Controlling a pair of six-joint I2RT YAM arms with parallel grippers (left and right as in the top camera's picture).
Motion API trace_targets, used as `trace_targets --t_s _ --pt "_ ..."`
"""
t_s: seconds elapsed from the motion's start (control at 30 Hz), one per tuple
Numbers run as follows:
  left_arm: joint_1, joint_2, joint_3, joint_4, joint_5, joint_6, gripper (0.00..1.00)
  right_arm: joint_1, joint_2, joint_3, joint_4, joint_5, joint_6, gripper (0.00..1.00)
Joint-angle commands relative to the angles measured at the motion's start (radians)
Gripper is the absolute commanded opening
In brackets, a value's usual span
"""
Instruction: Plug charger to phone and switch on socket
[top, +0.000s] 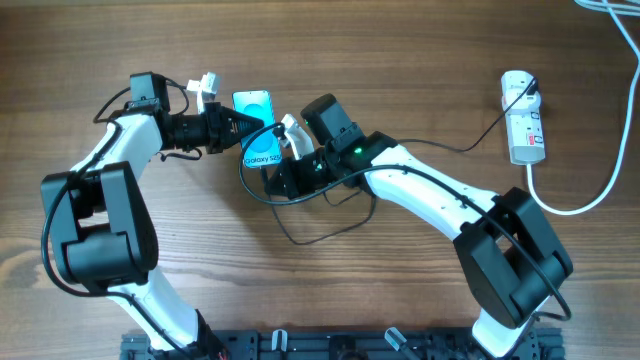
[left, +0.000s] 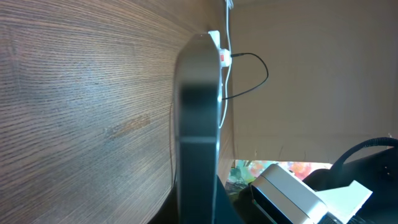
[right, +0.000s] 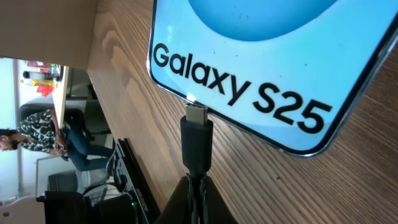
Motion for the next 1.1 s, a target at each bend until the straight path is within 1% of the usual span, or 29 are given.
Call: trace_targets --t_s 0.0,0.1,0.33,0.63,0.83,0.93,1.07 --pt "-0.001 0.0 -0.003 0.002 0.063 0.019 0.04 0.0 -0.007 -0.008 -0.01 0.005 0.011 0.04" --pt "-0.001 0.0 -0.002 0.003 0.065 0.019 0.04 0.0 -0.007 -0.008 -0.032 0.005 0.017 0.04" --pt "-0.001 0.0 -0.003 0.003 0.064 0.019 0.04 0.0 -0.007 -0.008 0.01 0.007 0.002 0.04" --pt "-0.001 0.0 -0.003 0.003 0.064 0.019 0.04 0.0 -0.007 -0.008 -0.021 0.151 0.033 0.04" --pt "-0.001 0.0 -0.003 0.003 0.064 0.019 0.04 -0.002 -0.008 0.016 -0.014 0.16 0.035 0.04" --pt "-0.001 0.0 -0.002 0.003 0.064 0.019 0.04 -0.002 -0.008 0.053 -0.014 0.164 0.086 0.04" --pt "-0.001 0.0 -0.003 0.003 0.064 0.02 0.04 -0.002 -0.008 0.061 0.03 0.168 0.167 0.04"
